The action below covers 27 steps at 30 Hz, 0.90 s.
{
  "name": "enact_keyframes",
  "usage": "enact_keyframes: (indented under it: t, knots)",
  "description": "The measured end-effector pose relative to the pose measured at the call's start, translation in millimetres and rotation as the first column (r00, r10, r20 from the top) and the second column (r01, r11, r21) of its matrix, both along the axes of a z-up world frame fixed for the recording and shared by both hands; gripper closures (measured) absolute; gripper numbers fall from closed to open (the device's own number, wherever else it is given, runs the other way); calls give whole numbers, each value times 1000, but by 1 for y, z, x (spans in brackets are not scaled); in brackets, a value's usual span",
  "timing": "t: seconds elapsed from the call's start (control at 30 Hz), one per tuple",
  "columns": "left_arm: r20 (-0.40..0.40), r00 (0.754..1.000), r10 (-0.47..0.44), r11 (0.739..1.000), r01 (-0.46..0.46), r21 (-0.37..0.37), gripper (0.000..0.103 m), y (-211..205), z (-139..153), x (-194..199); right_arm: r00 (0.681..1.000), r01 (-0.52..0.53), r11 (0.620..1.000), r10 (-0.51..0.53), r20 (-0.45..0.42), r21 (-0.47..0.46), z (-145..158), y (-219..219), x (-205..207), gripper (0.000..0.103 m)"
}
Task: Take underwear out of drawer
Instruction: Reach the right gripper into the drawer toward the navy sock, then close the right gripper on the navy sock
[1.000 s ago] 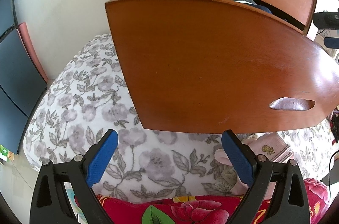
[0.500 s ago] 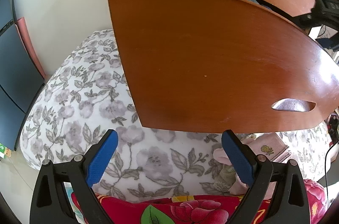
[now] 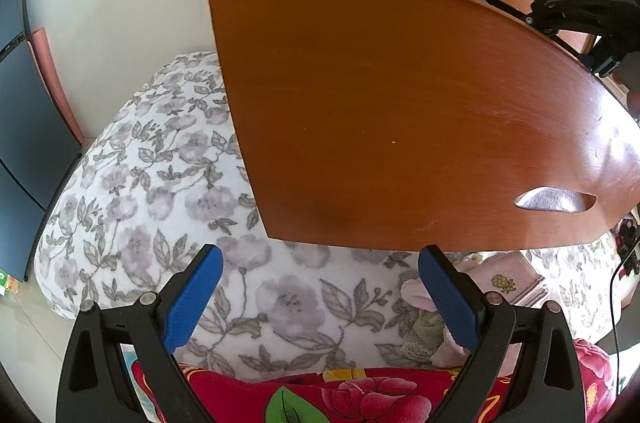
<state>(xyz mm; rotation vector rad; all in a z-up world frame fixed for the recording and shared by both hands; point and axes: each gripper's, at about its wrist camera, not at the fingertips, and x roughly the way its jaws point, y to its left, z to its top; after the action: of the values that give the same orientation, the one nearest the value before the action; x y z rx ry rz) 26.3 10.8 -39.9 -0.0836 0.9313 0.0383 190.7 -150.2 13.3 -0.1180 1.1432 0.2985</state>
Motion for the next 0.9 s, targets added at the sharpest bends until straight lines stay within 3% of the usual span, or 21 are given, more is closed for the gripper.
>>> enact_keyframes:
  t: [0.3,0.47,0.6,0.77,0.9]
  knots:
    - [-4,1000,1,1000,-1,-6,5,0,-1,1,998,-55,996,54,-22,-76,-8,23,6,9]
    - [-5,1000,1,1000,-1,-6,5,1,0,1,999,-44,994,43,-11,-97,-8,21,9,27]
    - [-5,1000,1,1000,-1,-7,5,0,-1,0,1000,-32,996,31,-3,-80,-5,10,12,37]
    - [-6,1000,3,1000,-3,-9,5,1,-2,0,1000,-13,999,14,12,-51,1,-5,6,61]
    - [-6,1000,5,1000,-5,-10,5,1,-2,0,1000,23,999,-22,21,-24,7,-24,4,73]
